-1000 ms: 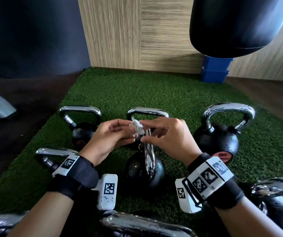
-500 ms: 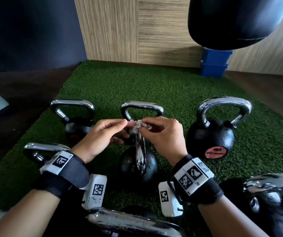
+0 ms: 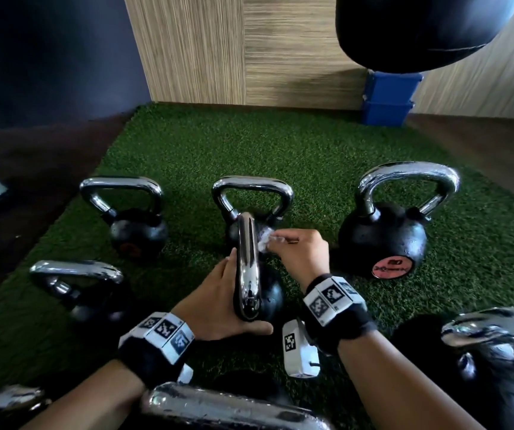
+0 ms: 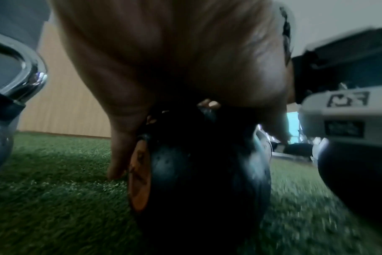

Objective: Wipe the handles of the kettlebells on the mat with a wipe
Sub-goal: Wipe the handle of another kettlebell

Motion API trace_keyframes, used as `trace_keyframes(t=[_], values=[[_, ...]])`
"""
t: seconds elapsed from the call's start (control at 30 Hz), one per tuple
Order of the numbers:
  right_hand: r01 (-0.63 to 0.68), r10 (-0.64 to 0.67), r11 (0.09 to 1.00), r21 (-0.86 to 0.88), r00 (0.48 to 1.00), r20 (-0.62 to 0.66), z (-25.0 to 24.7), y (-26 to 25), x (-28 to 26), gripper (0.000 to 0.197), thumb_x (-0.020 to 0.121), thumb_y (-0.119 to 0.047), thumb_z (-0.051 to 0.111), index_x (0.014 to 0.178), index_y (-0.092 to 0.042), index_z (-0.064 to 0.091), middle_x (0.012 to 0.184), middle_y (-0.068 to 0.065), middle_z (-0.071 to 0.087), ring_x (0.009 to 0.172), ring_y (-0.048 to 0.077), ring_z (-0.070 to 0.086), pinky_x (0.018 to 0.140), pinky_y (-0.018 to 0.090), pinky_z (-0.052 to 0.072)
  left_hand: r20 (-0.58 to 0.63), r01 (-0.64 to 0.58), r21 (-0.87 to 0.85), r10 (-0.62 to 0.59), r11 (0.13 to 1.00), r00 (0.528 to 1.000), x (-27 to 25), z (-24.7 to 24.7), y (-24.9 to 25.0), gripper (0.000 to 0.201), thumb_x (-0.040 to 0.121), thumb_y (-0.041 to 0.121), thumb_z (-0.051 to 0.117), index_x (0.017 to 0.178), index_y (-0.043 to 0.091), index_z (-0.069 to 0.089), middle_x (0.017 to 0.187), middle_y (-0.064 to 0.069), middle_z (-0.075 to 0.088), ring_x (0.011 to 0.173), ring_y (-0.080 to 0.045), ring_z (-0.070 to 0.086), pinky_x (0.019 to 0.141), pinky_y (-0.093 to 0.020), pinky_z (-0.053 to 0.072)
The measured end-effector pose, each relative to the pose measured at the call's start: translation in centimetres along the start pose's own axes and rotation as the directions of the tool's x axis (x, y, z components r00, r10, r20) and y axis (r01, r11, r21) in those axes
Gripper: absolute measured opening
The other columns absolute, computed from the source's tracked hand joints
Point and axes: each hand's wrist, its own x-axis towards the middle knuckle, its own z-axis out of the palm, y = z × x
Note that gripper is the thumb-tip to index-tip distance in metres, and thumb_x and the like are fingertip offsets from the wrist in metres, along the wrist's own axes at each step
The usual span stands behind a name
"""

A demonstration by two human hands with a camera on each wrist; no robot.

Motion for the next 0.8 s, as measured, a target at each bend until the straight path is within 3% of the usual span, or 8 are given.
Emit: trace_keyframes(t=[0.13,0.27,0.37,0.47,0.5,0.57,0.67,0.8], values=[[0.012,-0.012,1.000,-0.001,1.000,0.011,1.5,0.2,0.4,0.020,0.077,-0.022,0.080,0.097,-0.026,0.082,0.099,-0.006,0.079,0.087,0.008,0.072,0.083,0.022,0.058,-0.106,-0.029,-0.041,0.024,0.999,0.994,-0.1,0.7,-1.0,0.136,0.063,0.082,0.068,0.164,0.019,0.001,0.167,0.000,0.018,0.153,-0.015,0.021,0.125,-0.035,0.027],[-0.024,0.024,0.999,0.048,1.000,0.011,2.7,1.2,0.5,0.020,0.082,-0.021,0.079,0.102,-0.021,0.081,0.098,-0.003,0.079,0.077,-0.001,0.067,0.067,-0.001,0.046,-0.087,-0.061,-0.062,0.055,0.996,0.995,0.2,0.0,-1.4,0.131,0.065,0.075,0.076,0.163,0.021,0.009,0.163,0.003,0.024,0.146,-0.014,0.034,0.118,-0.019,0.025],[-0.035,0.034,0.997,0.069,0.999,0.020,3.2,1.6,0.1,0.021,0.080,-0.026,0.084,0.100,-0.021,0.081,0.086,-0.010,0.076,0.076,-0.001,0.067,0.066,0.001,0.045,-0.055,-0.086,-0.080,0.082,0.993,0.995,0.3,-0.9,-2.0,0.121,0.066,0.065,0.084,0.160,0.022,0.022,0.156,0.005,0.034,0.140,-0.011,0.040,0.110,-0.012,0.024],[-0.014,0.014,0.999,0.038,1.000,0.018,3.1,1.0,0.3,0.013,0.080,-0.020,0.084,0.076,-0.031,0.078,0.058,-0.026,0.061,0.067,-0.003,0.062,0.059,-0.002,0.042,-0.010,-0.110,-0.047,0.110,0.993,0.994,0.5,-1.4,-2.1,0.113,0.067,0.065,0.083,0.157,0.021,0.031,0.153,0.003,0.037,0.140,-0.013,0.041,0.116,-0.019,0.030],[0.010,-0.010,0.999,0.032,1.000,0.009,3.0,0.4,0.5,0.020,0.080,-0.017,0.083,0.070,-0.032,0.075,0.055,-0.028,0.059,0.064,-0.005,0.060,0.061,0.000,0.046,0.002,-0.115,-0.035,0.115,0.993,0.993,0.5,-1.5,-2.1,0.111,0.068,0.067,0.082,0.156,0.021,0.033,0.153,0.003,0.037,0.140,-0.014,0.041,0.119,-0.025,0.032],[0.078,-0.076,0.996,0.042,0.996,-0.046,2.9,-0.6,1.0,0.018,0.081,-0.014,0.081,0.077,-0.032,0.078,0.066,-0.022,0.070,0.066,-0.003,0.064,0.070,0.011,0.054,0.024,-0.127,-0.003,0.127,0.992,0.992,0.7,-1.5,-2.0,0.109,0.069,0.070,0.079,0.156,0.021,0.034,0.153,0.002,0.037,0.142,-0.015,0.041,0.120,-0.034,0.035],[0.163,-0.154,0.984,0.069,0.980,-0.123,3.1,-1.1,1.1,0.018,0.083,-0.018,0.080,0.100,-0.021,0.081,0.093,-0.004,0.080,0.083,0.001,0.070,0.076,0.003,0.050,0.024,-0.117,0.002,0.117,0.993,0.993,0.9,-1.3,-2.3,0.108,0.066,0.073,0.076,0.154,0.022,0.037,0.150,0.002,0.040,0.139,-0.016,0.045,0.117,-0.036,0.039],[0.086,-0.081,0.991,0.099,0.995,-0.055,3.0,-1.0,0.9,0.021,0.085,-0.017,0.079,0.106,-0.019,0.080,0.102,0.000,0.079,0.094,0.011,0.073,0.092,0.032,0.059,0.052,-0.088,0.026,0.087,0.996,0.995,1.1,-1.4,-2.3,0.118,0.057,0.085,0.063,0.156,0.027,0.033,0.154,0.003,0.035,0.141,-0.019,0.044,0.117,-0.039,0.040]])
